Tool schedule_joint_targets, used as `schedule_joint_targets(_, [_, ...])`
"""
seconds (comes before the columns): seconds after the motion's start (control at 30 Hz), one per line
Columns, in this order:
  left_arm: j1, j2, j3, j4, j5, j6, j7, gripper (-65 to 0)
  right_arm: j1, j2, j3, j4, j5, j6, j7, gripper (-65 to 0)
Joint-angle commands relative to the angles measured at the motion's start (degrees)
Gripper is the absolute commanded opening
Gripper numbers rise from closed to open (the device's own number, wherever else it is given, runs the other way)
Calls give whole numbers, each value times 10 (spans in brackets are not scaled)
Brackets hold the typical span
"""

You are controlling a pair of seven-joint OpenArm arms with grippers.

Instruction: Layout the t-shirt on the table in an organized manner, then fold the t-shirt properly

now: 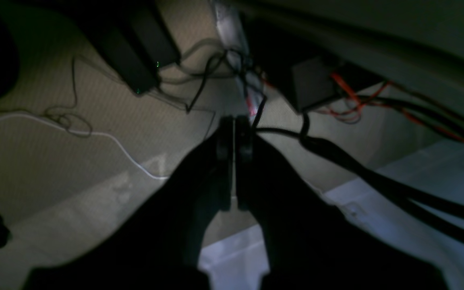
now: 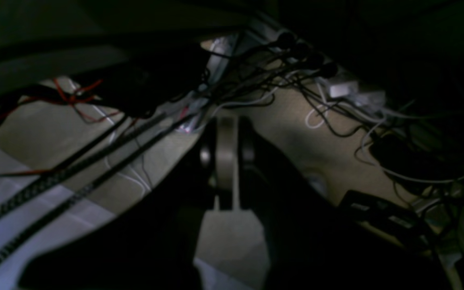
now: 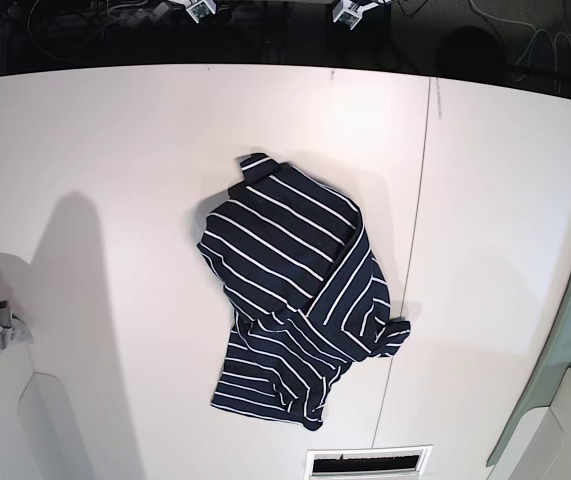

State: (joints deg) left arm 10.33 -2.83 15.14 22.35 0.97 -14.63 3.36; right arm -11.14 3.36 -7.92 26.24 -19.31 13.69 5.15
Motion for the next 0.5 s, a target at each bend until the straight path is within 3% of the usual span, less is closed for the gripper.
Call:
schedule_joint_targets(0.0, [4, 1, -1, 2, -1, -3, -6, -633, -4, 4, -1, 3, 2, 1, 4, -614])
schedule_joint_targets(0.13, [16, 1, -1, 5, -3, -3, -18, -633, -12, 11, -1, 3, 2, 2, 4, -614])
schedule_joint_targets(0.33, [60, -21, -1, 54, -66, -6, -74, -633, -43, 24, -1, 19, 3, 5, 5, -614])
schedule_joint_targets(0.47, [99, -42, -6, 114, -76, -6, -85, -633, -82, 41, -1, 74, 13, 58, 5, -614])
